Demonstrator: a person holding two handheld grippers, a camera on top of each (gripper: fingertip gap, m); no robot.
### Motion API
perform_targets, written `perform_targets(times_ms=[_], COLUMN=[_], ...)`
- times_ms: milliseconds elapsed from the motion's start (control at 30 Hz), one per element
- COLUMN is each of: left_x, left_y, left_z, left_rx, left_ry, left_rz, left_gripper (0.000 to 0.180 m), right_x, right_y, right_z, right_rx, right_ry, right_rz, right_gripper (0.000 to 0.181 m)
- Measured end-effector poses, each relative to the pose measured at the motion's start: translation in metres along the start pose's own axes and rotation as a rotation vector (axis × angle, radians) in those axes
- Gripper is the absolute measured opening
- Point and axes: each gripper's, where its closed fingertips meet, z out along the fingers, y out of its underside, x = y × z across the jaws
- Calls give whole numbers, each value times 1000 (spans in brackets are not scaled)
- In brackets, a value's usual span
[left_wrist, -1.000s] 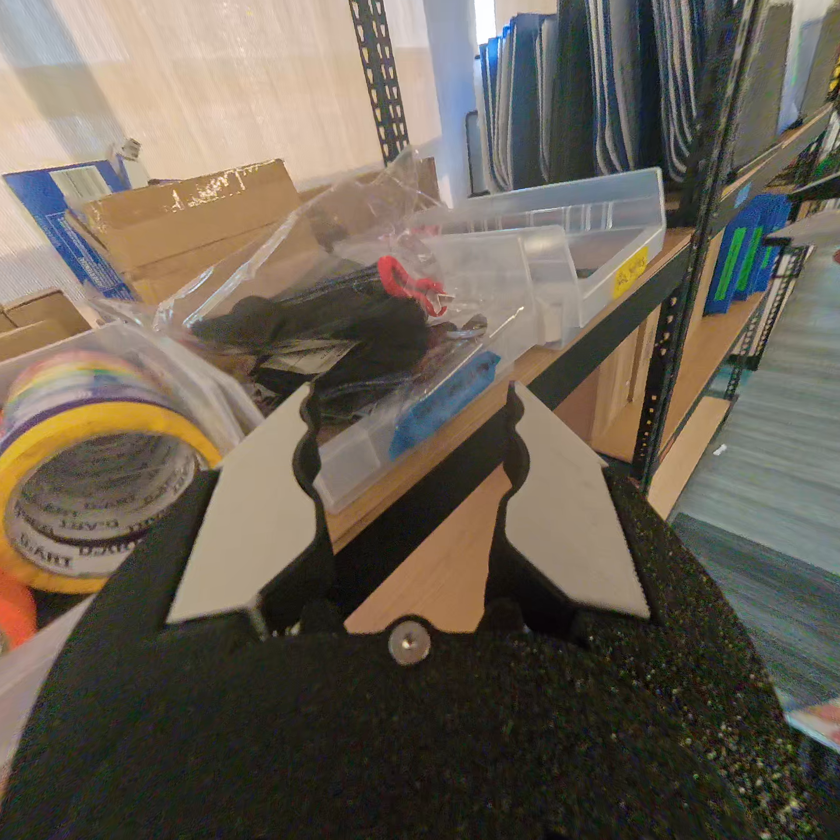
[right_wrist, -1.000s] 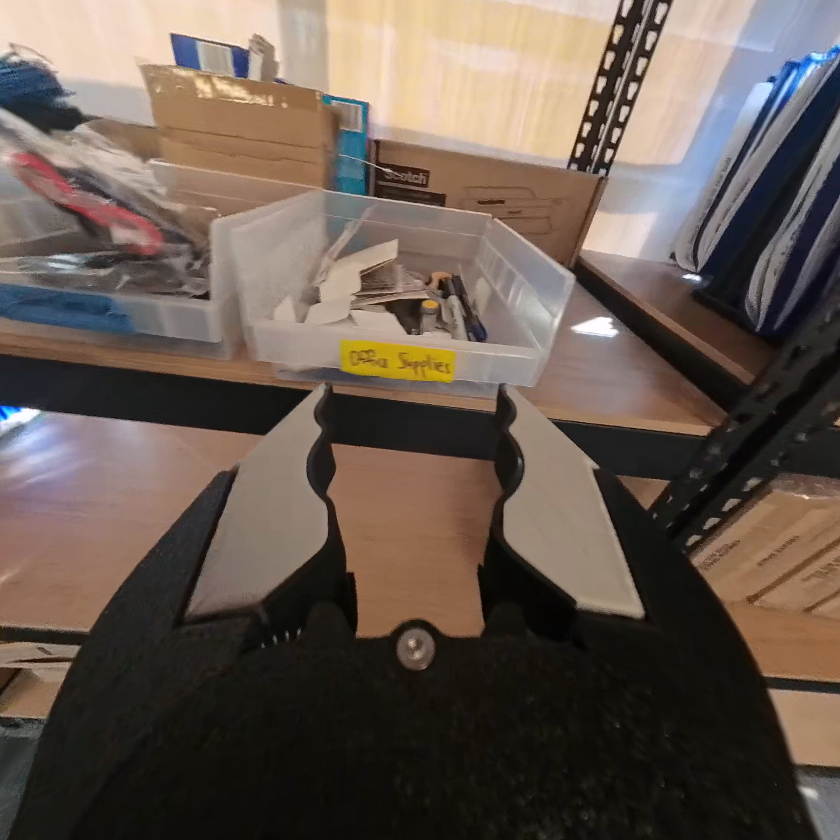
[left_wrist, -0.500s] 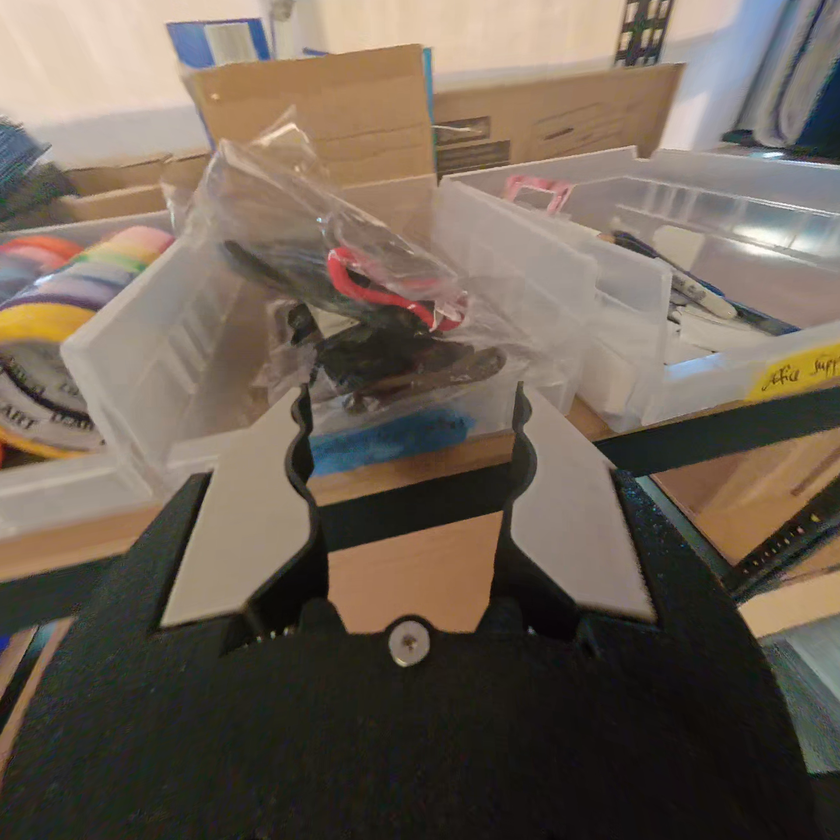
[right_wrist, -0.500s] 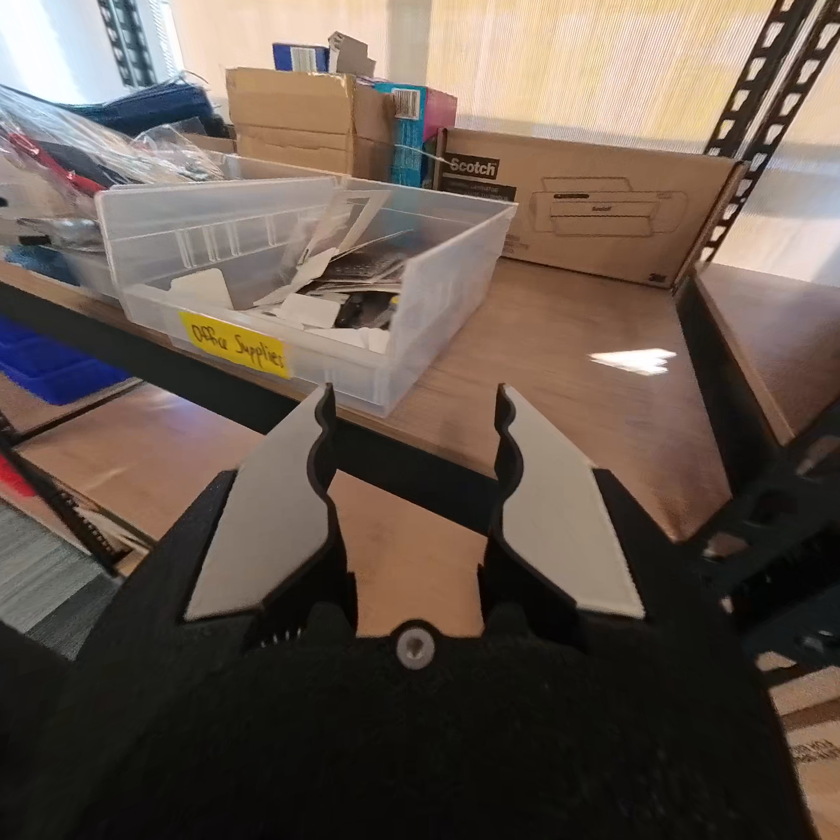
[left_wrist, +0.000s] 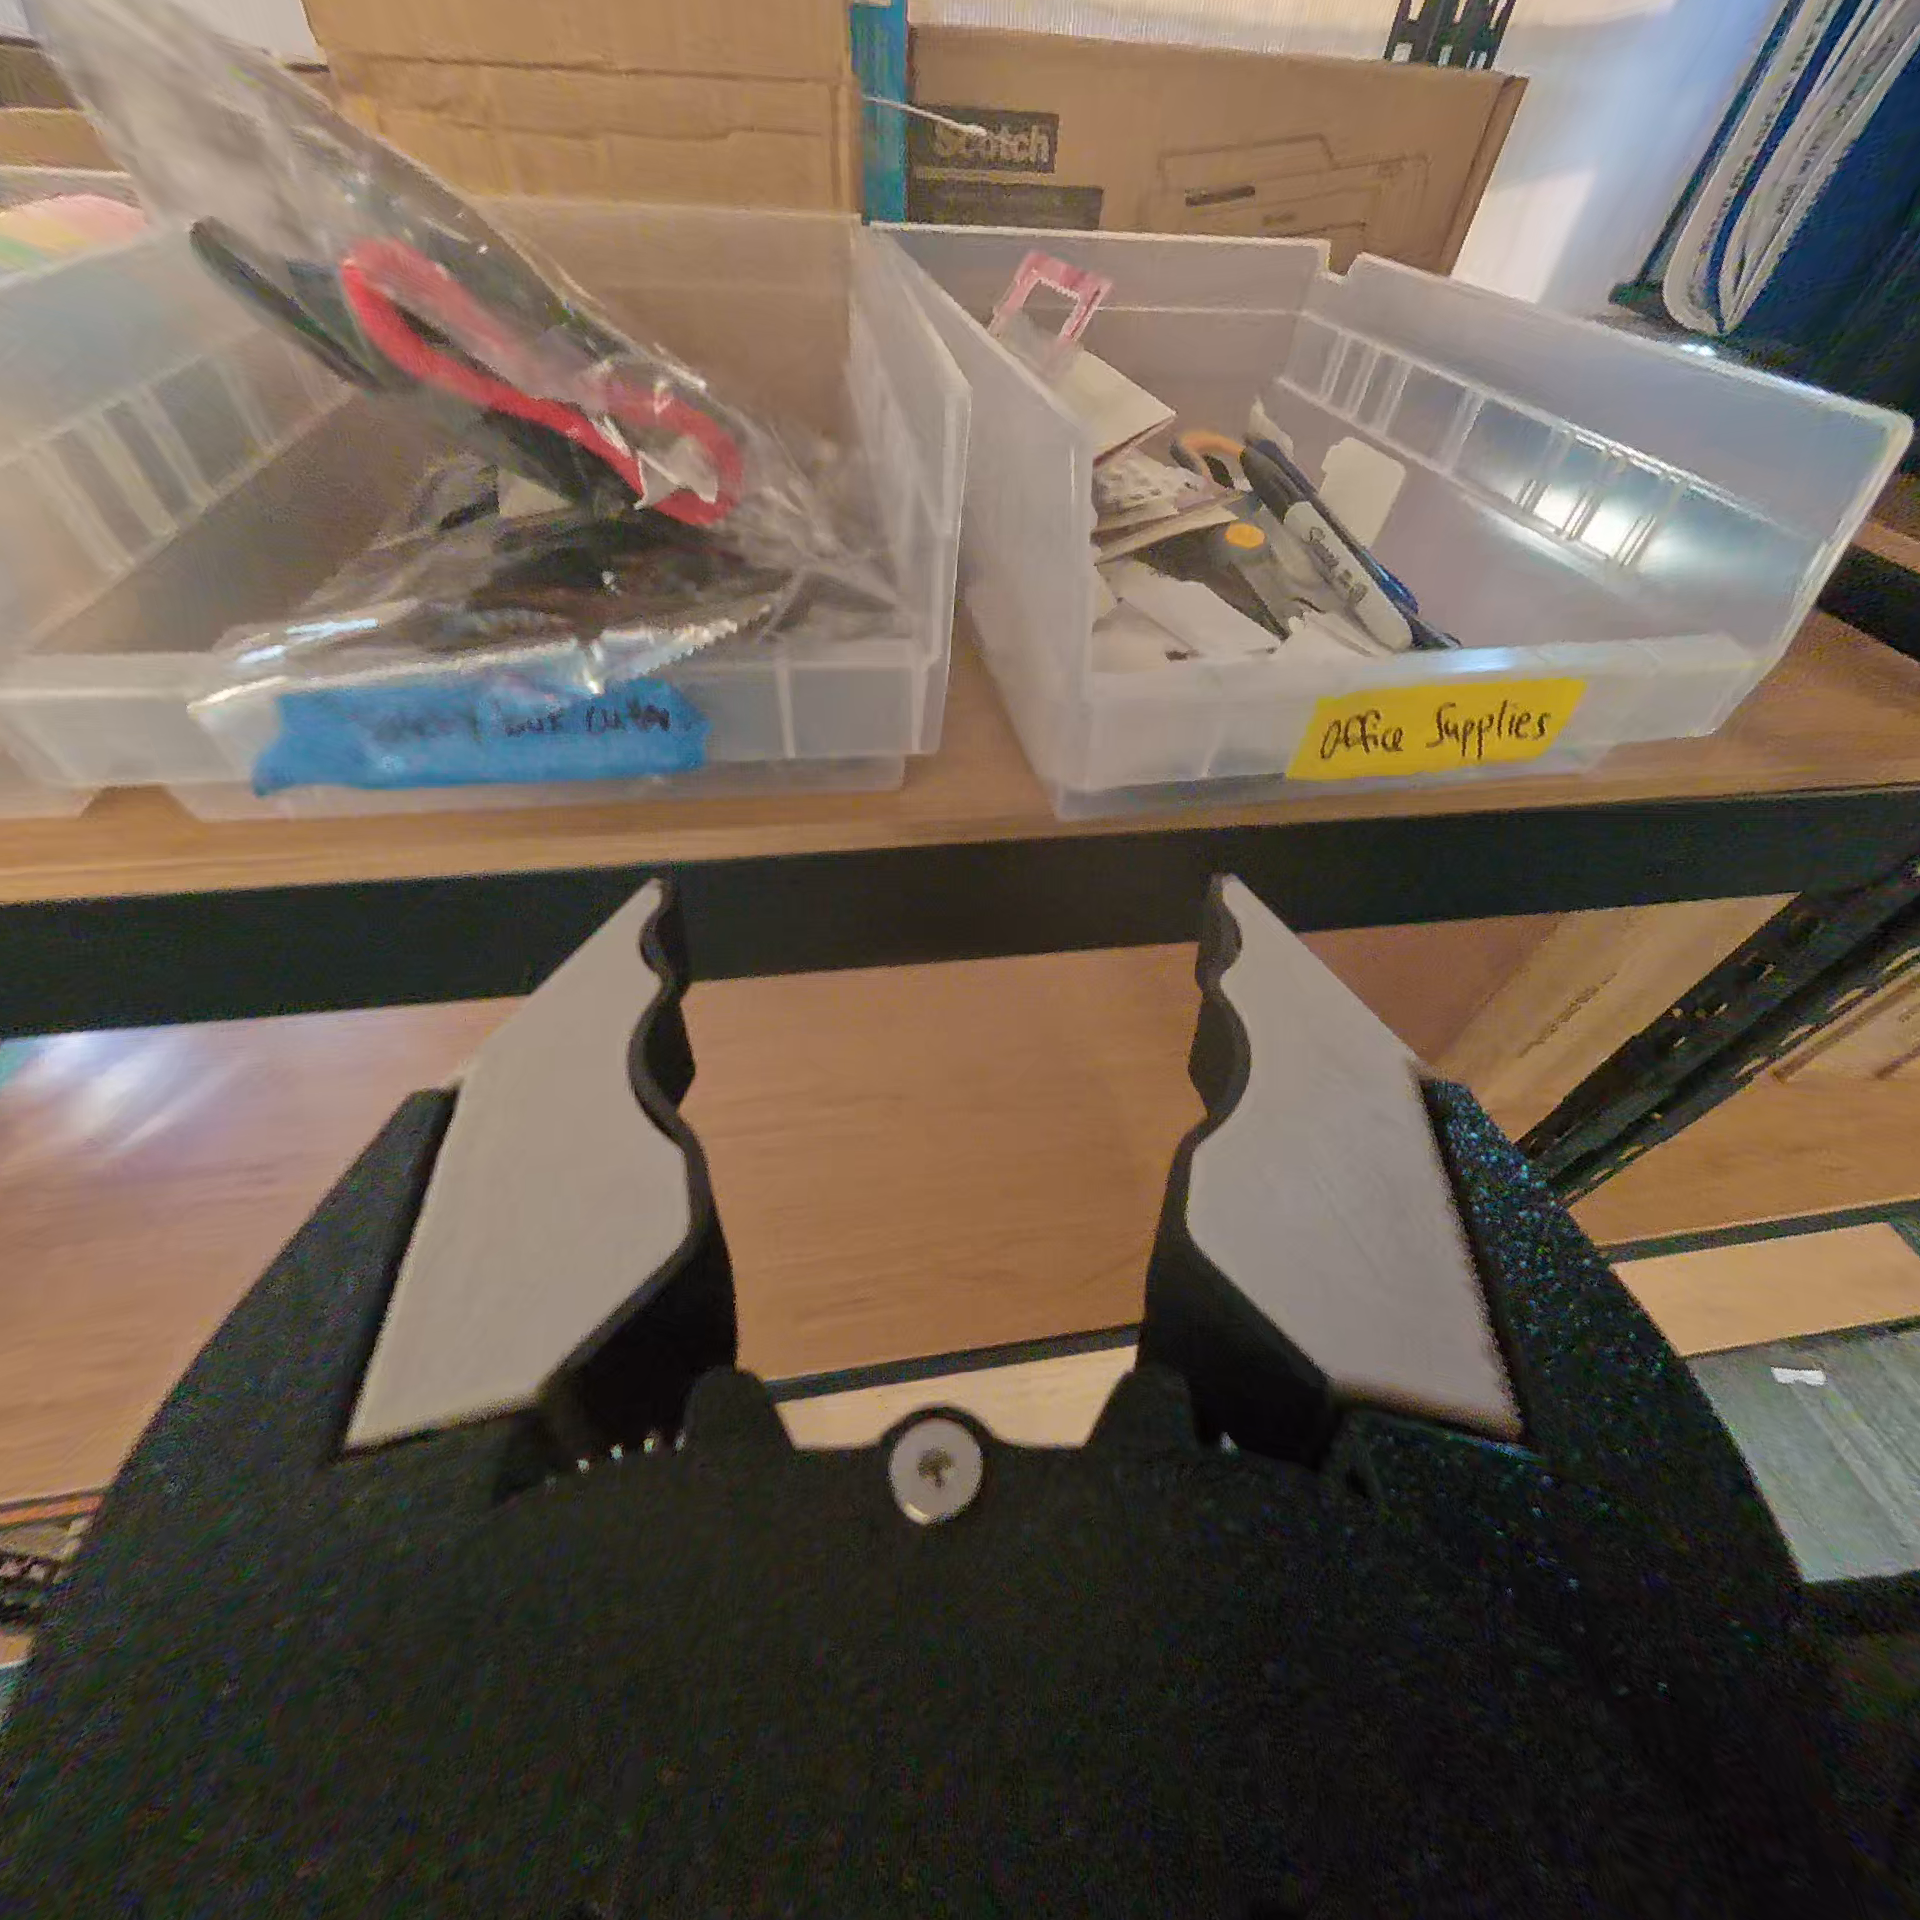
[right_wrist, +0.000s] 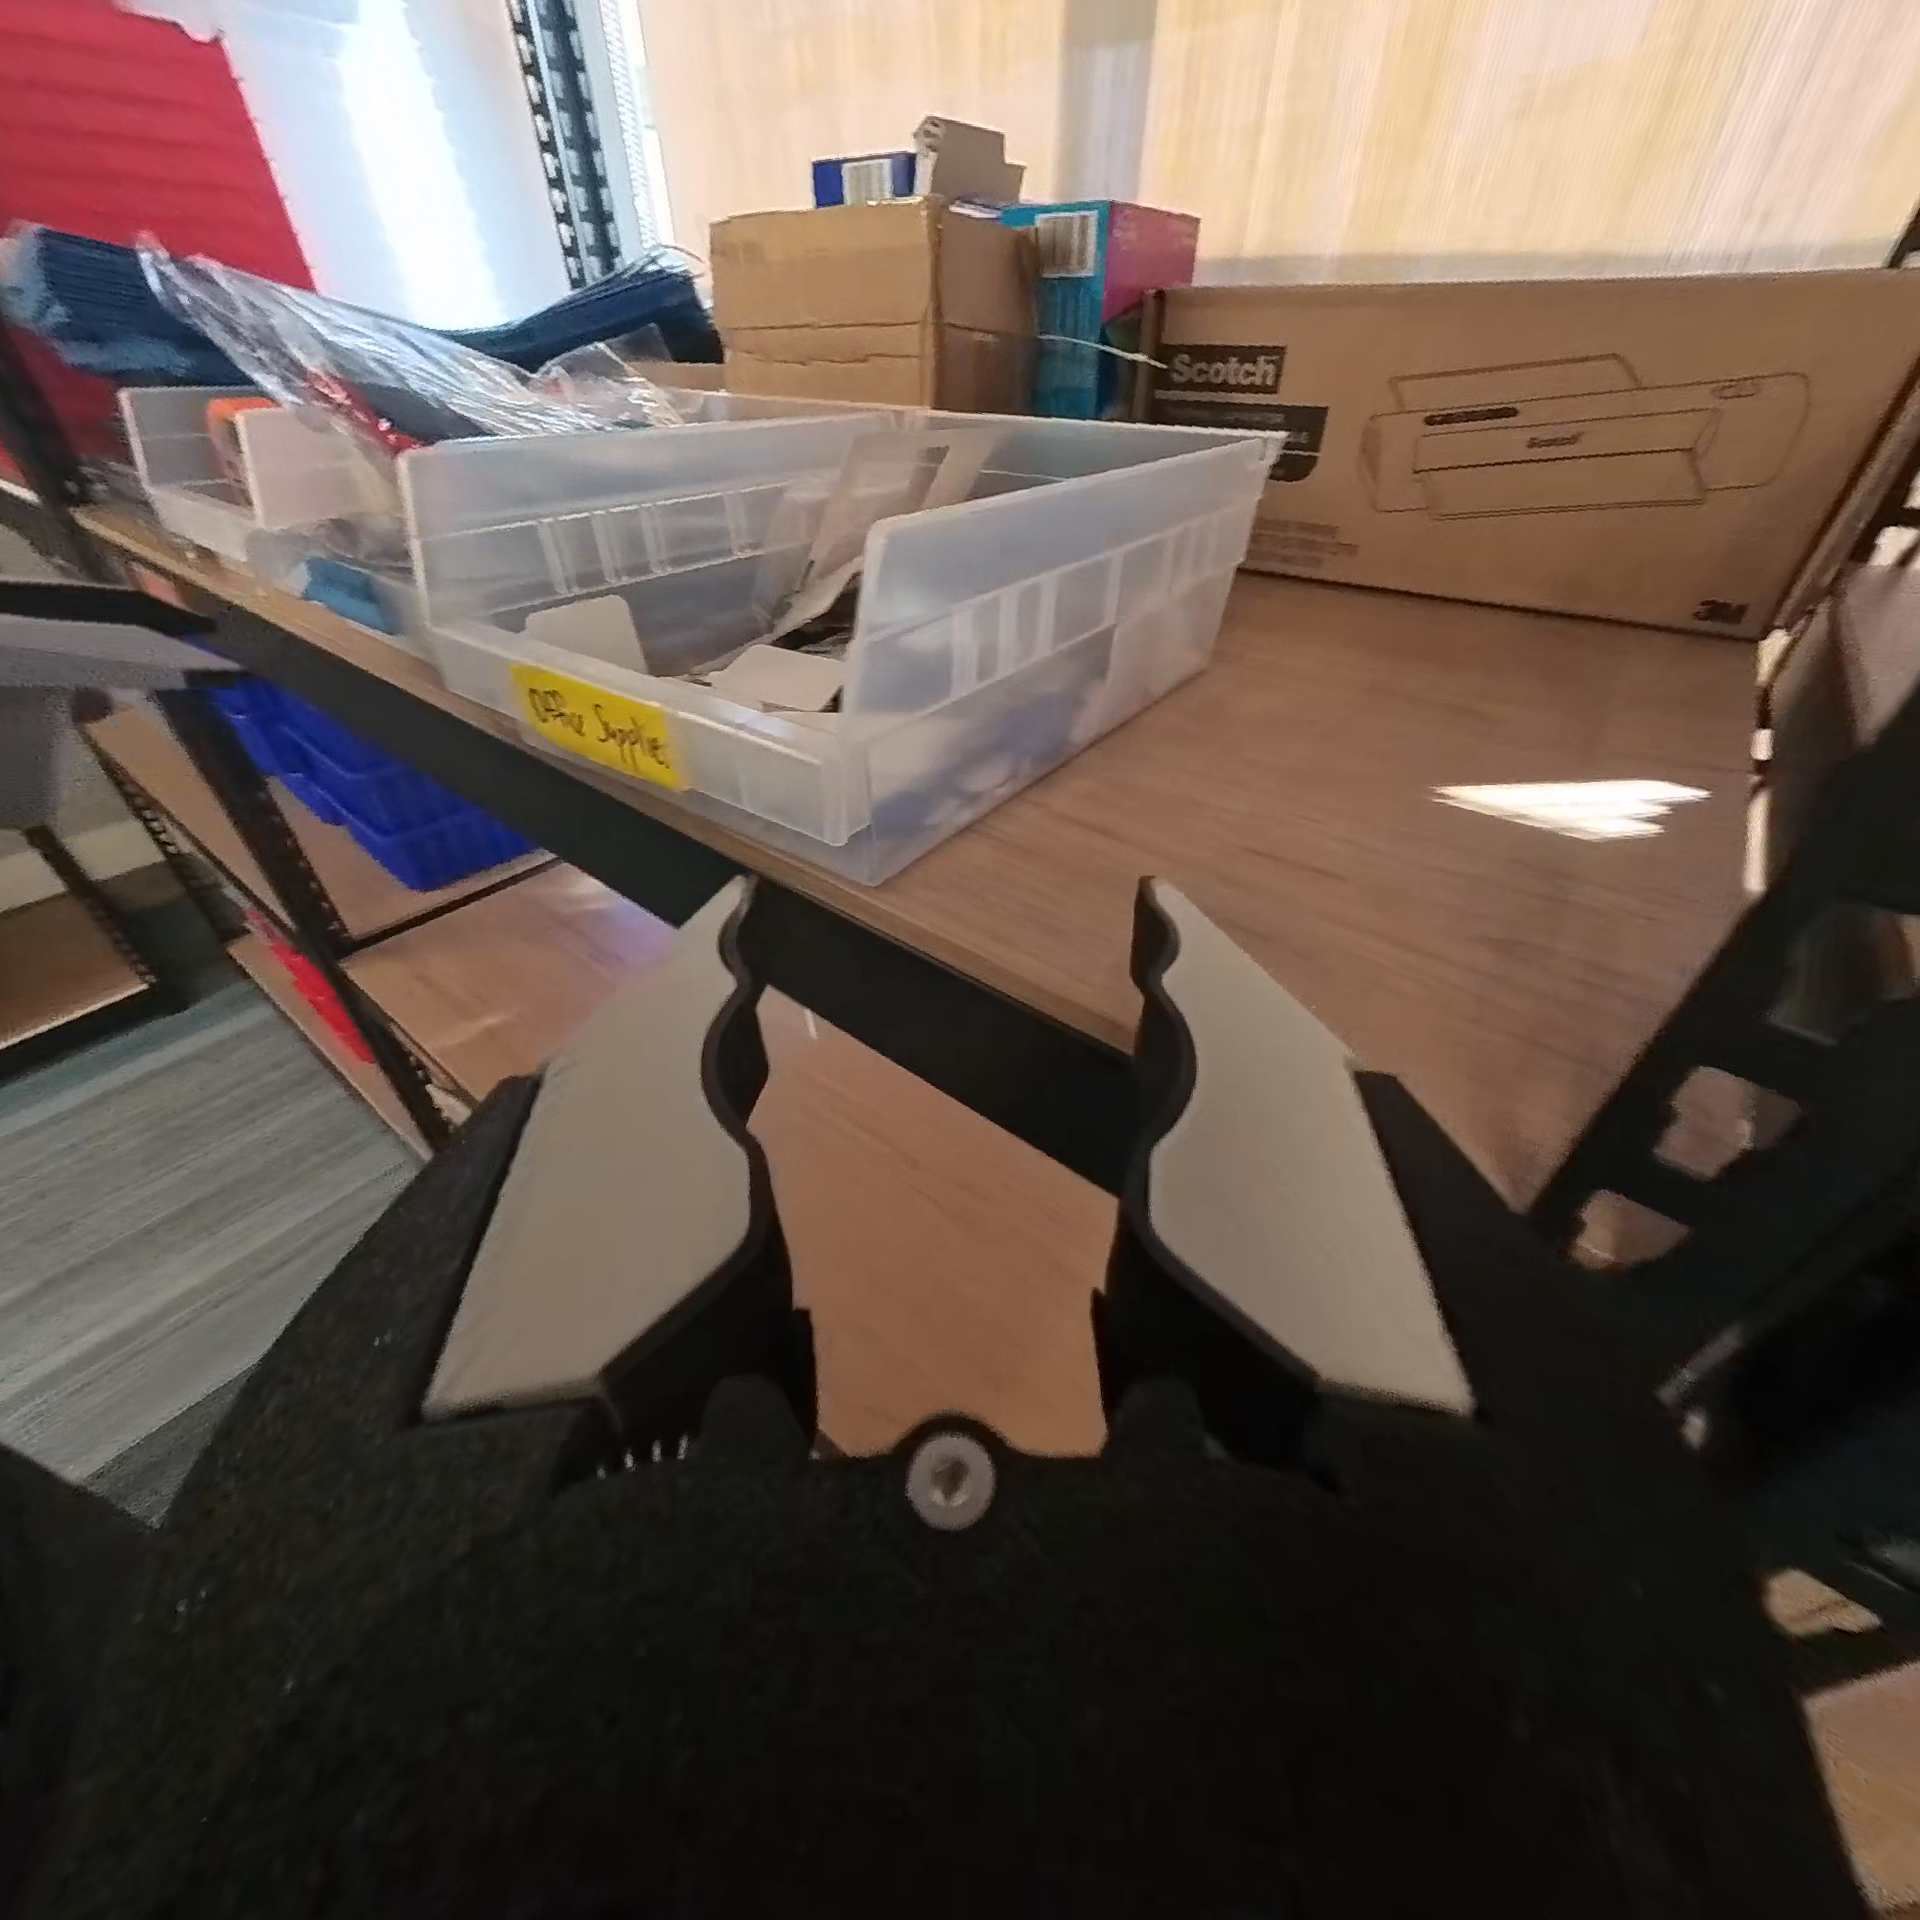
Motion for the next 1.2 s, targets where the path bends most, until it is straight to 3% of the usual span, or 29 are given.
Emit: perform_targets(times_ms=[467,800,1200], left_x=[-98,-244,-327], left_y=[37,83,77], left_z=[-124,-284,-375], left_rx=[22,93,168], left_ry=[-161,-300,-374], left_rz=[-53,-235,-145], left_gripper=[97,97,96], right_x=[-127,-313,-429], right_y=[-15,-13,-29], right_z=[43,88,95], right_rx=[22,-3,27], right_ry=[-155,-303,-330], right_rz=[-64,142,140], right_gripper=[69,69,69])
